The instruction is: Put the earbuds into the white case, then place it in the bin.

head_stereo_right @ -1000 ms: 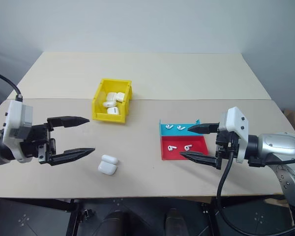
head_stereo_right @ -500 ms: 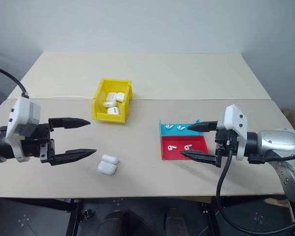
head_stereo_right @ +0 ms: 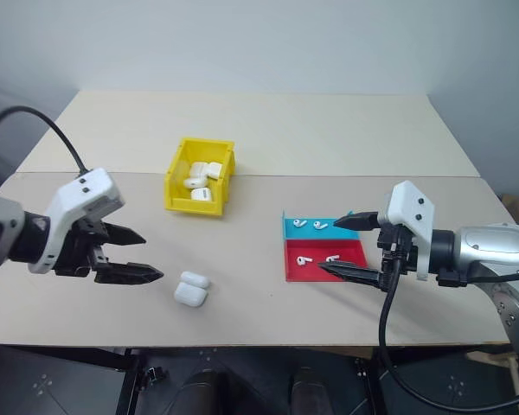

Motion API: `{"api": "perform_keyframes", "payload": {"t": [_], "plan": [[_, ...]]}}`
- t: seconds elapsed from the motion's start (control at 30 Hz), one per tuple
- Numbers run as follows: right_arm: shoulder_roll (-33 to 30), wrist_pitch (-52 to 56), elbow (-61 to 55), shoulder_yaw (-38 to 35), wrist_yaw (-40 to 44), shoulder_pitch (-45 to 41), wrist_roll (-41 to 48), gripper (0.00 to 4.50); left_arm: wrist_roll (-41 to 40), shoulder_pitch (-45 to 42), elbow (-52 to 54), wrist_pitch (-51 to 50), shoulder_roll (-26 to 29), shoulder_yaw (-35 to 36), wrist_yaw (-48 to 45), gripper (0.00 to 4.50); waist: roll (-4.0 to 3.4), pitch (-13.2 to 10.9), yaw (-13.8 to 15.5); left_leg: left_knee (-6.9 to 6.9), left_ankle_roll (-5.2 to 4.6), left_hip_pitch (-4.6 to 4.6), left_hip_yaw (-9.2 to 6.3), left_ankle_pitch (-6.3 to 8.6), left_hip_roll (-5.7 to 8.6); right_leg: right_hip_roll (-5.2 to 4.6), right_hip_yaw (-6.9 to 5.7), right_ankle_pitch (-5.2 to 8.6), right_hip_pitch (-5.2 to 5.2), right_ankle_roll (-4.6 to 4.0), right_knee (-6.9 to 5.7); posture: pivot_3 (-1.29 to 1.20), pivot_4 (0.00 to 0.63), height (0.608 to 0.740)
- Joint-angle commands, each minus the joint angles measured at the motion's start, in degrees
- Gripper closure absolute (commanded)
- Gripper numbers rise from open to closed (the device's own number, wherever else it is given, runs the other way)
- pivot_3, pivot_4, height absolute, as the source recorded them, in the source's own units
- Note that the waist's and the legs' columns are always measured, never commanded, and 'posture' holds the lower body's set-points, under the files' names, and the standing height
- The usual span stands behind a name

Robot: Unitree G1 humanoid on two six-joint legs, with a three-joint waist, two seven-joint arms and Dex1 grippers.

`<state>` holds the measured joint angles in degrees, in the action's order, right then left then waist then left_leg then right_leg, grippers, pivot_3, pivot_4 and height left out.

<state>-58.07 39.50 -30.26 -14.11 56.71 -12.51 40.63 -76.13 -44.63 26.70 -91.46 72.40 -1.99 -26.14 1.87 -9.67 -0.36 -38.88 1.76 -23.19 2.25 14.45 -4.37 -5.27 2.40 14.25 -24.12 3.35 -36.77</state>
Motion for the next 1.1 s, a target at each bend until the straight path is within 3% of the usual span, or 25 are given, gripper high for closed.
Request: {"api": "perform_keyframes", "payload": {"t": [0.03, 0.23, 0.37, 0.53, 0.7, 0.83, 0.9, 1.1], "plan": [[-0.15, 0.88, -2.46, -1.39, -1.76, 0.2, 0.61, 0.01, -10.45, -3.6, -3.41, -1.04, 2.07, -5.4, 8.63, 0.0, 0.02, -0.01, -0.34, 0.0, 0.0, -0.03, 0.0, 0.0, 0.0, 0.0, 0.01, 0.0, -0.04, 0.0, 0.01, 0.0, 0.15, 0.74], [-0.13, 1.9, -3.81, -2.07, -3.05, 1.34, 1.69, 0.01, -29.21, -10.42, -5.48, 0.23, 5.61, -21.1, 22.41, 0.0, 0.03, -0.02, -0.3, -0.03, 0.0, 0.01, -0.02, 0.0, 0.0, -0.02, 0.0, 0.0, -0.01, 0.0, -0.03, 0.0, 0.15, 0.74], [0.07, 2.32, -4.27, -2.29, -3.7, 2.07, 2.35, 0.01, -36.28, -14.7, -5.29, 3.44, 5.61, -31.97, 33.7, 0.0, 0.03, -0.02, -0.03, -0.03, 0.0, 0.02, -0.02, 0.0, 0.0, -0.02, 0.01, 0.0, 0.02, 0.0, -0.03, 0.0, 0.15, 0.74], [0.63, 2.77, -5.42, -2.25, -4.86, 2.64, 2.95, 0.01, -36.87, -14.95, -2.0, 9.12, 4.37, -36.28, 41.46, 0.0, 0.03, -0.01, 0.31, -0.03, 0.01, 0.02, -0.01, 0.0, 0.01, -0.02, 0.02, 0.0, 0.01, -0.01, -0.02, 0.0, 0.15, 0.74], [0.4, 3.16, -6.28, -4.02, -5.22, 4.69, 4.55, 0.01, -36.87, -14.48, 3.44, 12.81, 5.9, -30.75, 38.98, 0.0, 0.03, -0.02, 0.98, -0.04, 0.01, 0.01, -0.01, -0.01, 0.01, -0.02, 0.01, 0.0, 0.02, -0.01, 0.01, 0.0, 0.15, 0.74], [0.49, 3.09, -6.43, -4.53, -5.59, 5.65, 4.91, 0.0, -36.87, -10.98, 4.04, 16.64, 7.14, -22.58, 31.89, 0.81, 0.02, -0.01, 1.07, -0.03, 0.02, 0.03, 0.01, -0.01, 0.02, -0.03, 0.0, 0.0, 0.04, -0.01, 0.01, 0.0, 0.15, 0.74], [0.83, 3.1, -6.6, -4.17, -6.18, 5.6, 4.82, 0.0, -36.03, -8.14, 4.6, 18.43, 5.56, -19.14, 29.01, 1.5, 0.02, 0.0, 1.07, -0.05, 0.02, 0.1, 0.01, -0.01, 0.02, -0.02, 0.0, 0.0, 0.1, -0.01, -0.01, 0.0, 0.15, 0.74], [1.17, 3.38, -7.41, -4.04, -7.75, 5.71, 5.19, 0.0, -30.86, -3.68, 5.47, 15.73, 0.61, -20.29, 26.63, 3.43, 0.02, 0.0, 1.08, -0.04, 0.02, 0.14, 0.02, -0.01, 0.03, -0.03, 0.01, 0.01, 0.18, -0.01, 0.03, 0.0, 0.15, 0.74]]}}
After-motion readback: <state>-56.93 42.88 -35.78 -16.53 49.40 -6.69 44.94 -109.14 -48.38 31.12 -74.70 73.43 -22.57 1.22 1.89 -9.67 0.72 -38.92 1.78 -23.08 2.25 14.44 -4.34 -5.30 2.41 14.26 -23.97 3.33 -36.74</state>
